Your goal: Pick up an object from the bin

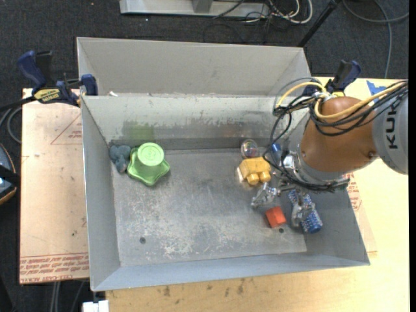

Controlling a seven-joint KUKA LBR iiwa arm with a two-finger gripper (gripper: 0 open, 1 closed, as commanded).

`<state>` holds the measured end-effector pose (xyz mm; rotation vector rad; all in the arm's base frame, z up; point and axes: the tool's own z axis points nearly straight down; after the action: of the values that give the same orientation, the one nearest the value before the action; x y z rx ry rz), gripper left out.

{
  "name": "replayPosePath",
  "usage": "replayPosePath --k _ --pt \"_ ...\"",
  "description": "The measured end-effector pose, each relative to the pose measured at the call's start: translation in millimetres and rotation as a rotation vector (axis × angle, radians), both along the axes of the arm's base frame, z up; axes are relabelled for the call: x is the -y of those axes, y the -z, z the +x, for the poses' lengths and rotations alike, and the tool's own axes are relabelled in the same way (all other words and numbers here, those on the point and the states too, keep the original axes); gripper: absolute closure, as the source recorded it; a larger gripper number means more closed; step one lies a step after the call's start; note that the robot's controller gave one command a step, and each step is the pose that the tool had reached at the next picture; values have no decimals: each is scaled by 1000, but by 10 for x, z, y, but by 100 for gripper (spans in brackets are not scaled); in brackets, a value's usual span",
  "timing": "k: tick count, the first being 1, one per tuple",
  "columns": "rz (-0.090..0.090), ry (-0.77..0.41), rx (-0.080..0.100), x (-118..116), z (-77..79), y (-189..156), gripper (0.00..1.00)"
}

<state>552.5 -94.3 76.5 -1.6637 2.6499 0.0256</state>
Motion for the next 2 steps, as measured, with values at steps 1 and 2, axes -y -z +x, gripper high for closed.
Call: replayPosePath --k 1,2 --pt "6 -89 7 -2 -21 -21 0" --pt "-8 -81 -7 96 -52 -15 100"
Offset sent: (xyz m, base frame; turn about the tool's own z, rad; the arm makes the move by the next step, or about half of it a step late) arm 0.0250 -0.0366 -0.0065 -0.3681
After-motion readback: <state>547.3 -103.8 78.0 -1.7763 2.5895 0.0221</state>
